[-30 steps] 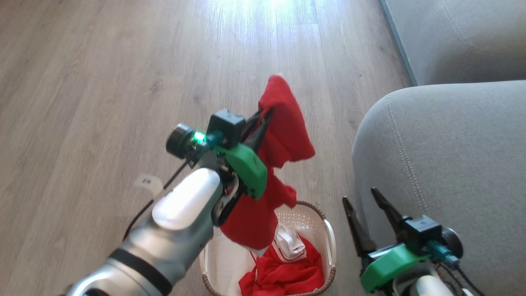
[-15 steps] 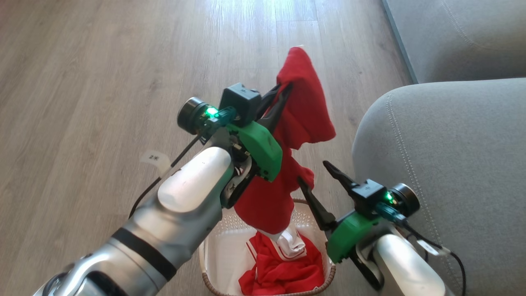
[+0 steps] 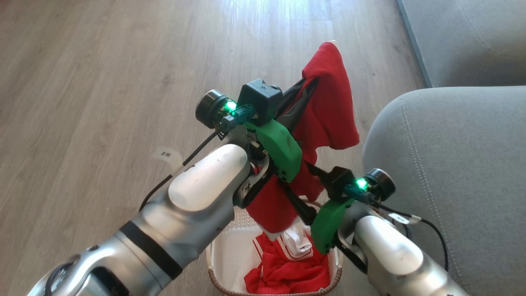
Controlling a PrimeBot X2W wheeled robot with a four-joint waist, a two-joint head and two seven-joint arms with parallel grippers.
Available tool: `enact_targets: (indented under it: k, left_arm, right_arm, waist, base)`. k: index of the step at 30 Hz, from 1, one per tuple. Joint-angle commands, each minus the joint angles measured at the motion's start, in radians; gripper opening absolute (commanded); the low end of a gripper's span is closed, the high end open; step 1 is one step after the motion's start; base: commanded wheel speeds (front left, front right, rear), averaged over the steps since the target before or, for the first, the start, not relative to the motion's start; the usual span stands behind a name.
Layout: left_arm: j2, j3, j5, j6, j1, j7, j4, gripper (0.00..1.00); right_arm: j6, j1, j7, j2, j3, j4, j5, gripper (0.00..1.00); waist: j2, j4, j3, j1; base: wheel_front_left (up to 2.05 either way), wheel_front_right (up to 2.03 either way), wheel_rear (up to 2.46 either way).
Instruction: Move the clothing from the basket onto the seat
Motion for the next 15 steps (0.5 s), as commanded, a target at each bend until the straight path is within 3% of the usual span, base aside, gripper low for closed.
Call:
enact_targets:
  k: [1, 3, 4, 14, 15]
  left_arm:
    - [0.015, 0.027, -0.011, 0.009, -0.077, -0.010, -0.028, 0.00]
    - [0.015, 0.020, -0.018, 0.015, -0.075, -0.010, -0.026, 0.00]
    - [0.015, 0.017, -0.021, 0.017, -0.074, -0.011, -0.022, 0.00]
    - [0.029, 0.020, -0.048, 0.017, -0.034, -0.033, 0.067, 0.00]
    - [0.038, 0.025, -0.054, 0.007, -0.022, -0.054, 0.087, 0.09]
  right_arm:
    - [0.000, -0.042, -0.006, 0.009, 0.018, -0.020, 0.013, 0.91]
    - [0.000, -0.058, -0.006, 0.009, 0.058, 0.005, 0.045, 0.36]
    - [0.000, -0.066, -0.006, 0.009, 0.073, 0.016, 0.057, 0.00]
    - [0.000, -0.078, -0.006, 0.009, 0.057, -0.003, 0.098, 0.00]
    - [0.000, -0.072, -0.006, 0.009, 0.035, -0.018, 0.089, 0.00]
  waist:
    - [0.0000, 0.003, 0.000, 0.0001]
    - [0.0000, 0.007, 0.001, 0.0001]
    - [0.0000, 0.008, 0.002, 0.0001]
    - [0.0000, -0.011, 0.005, 0.0001]
    - [0.0000, -0.021, 0.004, 0.0001]
  base:
    - [0.00, 0.00, 0.00]
    - [0.00, 0.00, 0.00]
    - [0.00, 0.00, 0.00]
    - [0.00, 0.00, 0.00]
    - [0.00, 0.00, 0.00]
